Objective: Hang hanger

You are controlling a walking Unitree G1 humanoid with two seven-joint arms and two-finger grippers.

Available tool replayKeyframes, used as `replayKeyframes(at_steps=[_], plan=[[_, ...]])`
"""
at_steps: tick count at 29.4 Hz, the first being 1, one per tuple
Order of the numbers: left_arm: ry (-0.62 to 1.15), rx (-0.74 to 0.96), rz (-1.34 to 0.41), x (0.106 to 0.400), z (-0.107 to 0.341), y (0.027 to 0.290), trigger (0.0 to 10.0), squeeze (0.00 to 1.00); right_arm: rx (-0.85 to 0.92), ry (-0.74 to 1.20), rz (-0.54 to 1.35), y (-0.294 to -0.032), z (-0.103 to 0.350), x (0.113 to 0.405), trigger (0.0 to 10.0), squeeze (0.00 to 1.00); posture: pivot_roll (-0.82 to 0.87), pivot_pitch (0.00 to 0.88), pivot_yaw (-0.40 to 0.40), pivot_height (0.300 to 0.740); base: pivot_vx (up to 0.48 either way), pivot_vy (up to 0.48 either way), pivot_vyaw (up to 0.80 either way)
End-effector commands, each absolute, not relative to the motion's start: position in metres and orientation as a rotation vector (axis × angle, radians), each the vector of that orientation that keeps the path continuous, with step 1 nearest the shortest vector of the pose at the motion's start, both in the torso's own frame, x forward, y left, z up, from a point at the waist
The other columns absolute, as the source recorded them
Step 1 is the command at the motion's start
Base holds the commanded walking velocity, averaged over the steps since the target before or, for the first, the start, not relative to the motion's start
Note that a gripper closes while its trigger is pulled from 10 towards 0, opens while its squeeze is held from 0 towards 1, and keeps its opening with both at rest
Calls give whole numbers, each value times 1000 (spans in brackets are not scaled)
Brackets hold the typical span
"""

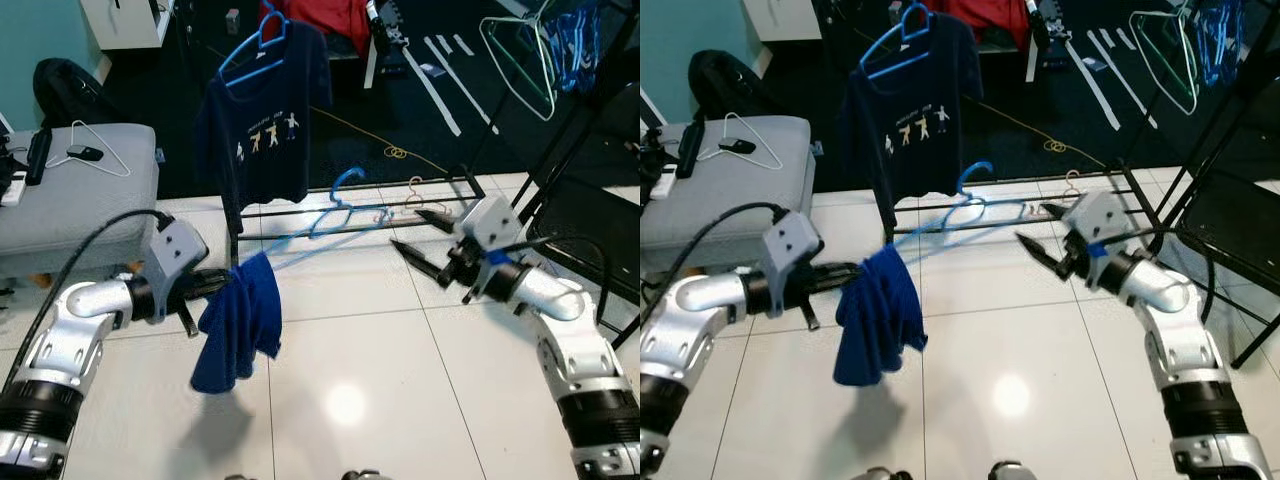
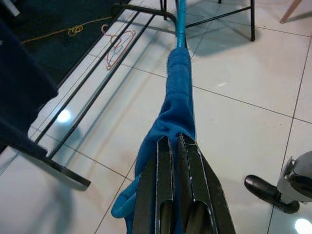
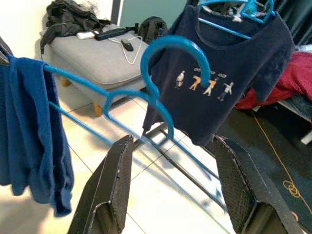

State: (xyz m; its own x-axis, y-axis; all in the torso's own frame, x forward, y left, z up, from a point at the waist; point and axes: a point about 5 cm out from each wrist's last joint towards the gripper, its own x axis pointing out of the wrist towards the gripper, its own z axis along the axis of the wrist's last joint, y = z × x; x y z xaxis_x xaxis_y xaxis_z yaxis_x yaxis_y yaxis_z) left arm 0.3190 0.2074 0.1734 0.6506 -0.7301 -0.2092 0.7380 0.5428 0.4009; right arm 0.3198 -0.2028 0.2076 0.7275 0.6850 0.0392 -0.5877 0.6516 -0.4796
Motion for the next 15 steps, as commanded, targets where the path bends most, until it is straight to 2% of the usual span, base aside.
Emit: replayKeyframes(at_steps=[1, 4, 9, 15], plan=[[-24, 527, -935, 313, 178, 202, 0, 0, -485, -211, 794, -202, 203, 317, 10000, 0, -54, 212, -18, 740, 0, 0, 0], [-43, 544, -959, 312, 180, 199, 0, 0, -504, -192, 832, -203, 202, 316, 10000, 0, -54, 212, -18, 740, 0, 0, 0], [-173, 617, -1003, 310, 199, 189, 0, 0, -559, -143, 848, -220, 202, 318, 10000, 0, -58, 211, -22, 740, 0, 0, 0], [-170, 673, -1061, 307, 199, 189, 0, 0, -567, -137, 842, -225, 203, 319, 10000, 0, -58, 212, -23, 740, 0, 0, 0]])
